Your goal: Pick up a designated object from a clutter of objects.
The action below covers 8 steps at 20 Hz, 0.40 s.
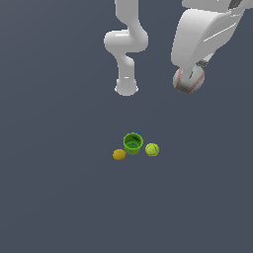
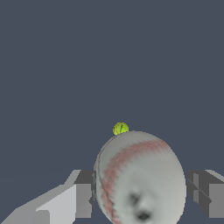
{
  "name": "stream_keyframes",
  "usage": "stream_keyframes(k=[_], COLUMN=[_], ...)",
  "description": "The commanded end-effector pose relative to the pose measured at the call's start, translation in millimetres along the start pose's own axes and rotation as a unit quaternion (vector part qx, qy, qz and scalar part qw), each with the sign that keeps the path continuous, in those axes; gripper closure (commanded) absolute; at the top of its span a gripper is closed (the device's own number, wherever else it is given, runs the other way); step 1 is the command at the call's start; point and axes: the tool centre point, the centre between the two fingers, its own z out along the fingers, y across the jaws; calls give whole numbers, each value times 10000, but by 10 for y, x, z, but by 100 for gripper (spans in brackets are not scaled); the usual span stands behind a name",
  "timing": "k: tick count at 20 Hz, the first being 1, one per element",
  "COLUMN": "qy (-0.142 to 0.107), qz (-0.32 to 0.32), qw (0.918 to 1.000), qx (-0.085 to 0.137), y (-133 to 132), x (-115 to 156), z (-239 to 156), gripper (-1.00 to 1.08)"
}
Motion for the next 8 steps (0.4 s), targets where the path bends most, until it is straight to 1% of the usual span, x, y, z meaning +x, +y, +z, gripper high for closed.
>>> stream_keyframes(k=[1,8], qy=[2,2], qz=[2,2], qw=[10000,10000], qx=[-1,-1], y=[-9,-6], x=[7,16], z=[-70,-74], gripper=[108,108])
